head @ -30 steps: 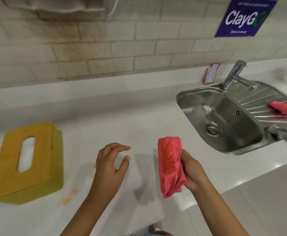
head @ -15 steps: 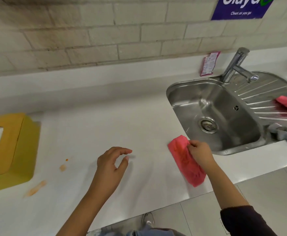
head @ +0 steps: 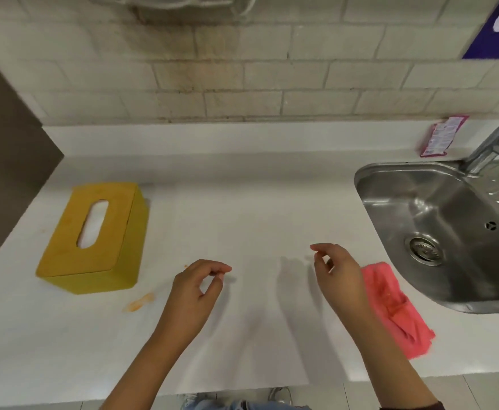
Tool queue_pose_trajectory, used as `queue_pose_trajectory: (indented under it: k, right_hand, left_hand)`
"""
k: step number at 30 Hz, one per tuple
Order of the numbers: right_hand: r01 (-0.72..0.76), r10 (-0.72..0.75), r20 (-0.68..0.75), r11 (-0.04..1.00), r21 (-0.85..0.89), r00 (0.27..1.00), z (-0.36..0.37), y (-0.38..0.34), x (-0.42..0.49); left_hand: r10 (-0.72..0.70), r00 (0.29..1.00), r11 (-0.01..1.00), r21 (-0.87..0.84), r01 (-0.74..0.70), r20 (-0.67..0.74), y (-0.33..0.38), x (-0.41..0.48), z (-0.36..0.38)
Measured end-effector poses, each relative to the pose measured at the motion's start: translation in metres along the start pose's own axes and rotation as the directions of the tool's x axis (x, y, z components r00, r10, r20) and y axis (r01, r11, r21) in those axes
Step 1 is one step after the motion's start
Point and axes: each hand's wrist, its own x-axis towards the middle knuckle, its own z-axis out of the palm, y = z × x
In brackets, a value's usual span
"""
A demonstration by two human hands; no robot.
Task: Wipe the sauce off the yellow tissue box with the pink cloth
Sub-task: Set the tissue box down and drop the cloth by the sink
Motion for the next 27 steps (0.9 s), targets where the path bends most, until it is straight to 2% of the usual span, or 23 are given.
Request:
queue_pose_trajectory:
  k: [5, 10, 13, 16, 19, 23, 27]
  right_hand:
    - [0.055, -0.085, 0.294, 0.993, 0.107, 0.952, 0.086, -0.069, -0.019]
    - [0.151, -0.23, 0.484, 0.969, 0.197, 0.844, 0.161, -0.139, -0.04]
    - [0.186, -0.316, 0.563, 0.943, 0.276, 0.764, 0.194, -0.171, -0.044]
    - [0.158, -0.313, 0.629, 0.944, 0.291, 0.712, 0.224, -0.194, -0.047]
    - [0.089, -0.284, 0.641, 0.944, 0.319, 0.713, 0.242, -0.207, -0.048]
    - [0.152, -0.28, 0.613, 0.955, 0.253, 0.739, 0.254, -0.21, -0.048]
    - [0.15, -0.282, 0.617, 0.954, 0.258, 0.734, 0.266, -0.218, -0.045]
  left_hand:
    - [-0.037, 0.982, 0.999, -0.016, 0.035, -0.186, -0.035, -0.011, -0.082]
    - [-0.068, 0.925, 0.997, 0.005, 0.075, -0.373, -0.074, -0.024, -0.153]
    - [-0.092, 0.897, 0.992, 0.033, 0.118, -0.433, -0.097, -0.027, -0.178]
    - [-0.176, 0.878, 0.982, -0.016, 0.189, -0.445, -0.122, -0.026, -0.193]
    - [-0.304, 0.869, 0.953, -0.136, 0.272, -0.391, -0.137, -0.016, -0.2]
    - [-0.286, 0.911, 0.943, -0.255, 0.213, -0.297, -0.14, -0.001, -0.2]
    - [-0.287, 0.896, 0.943, -0.266, 0.201, -0.34, -0.148, 0.01, -0.21]
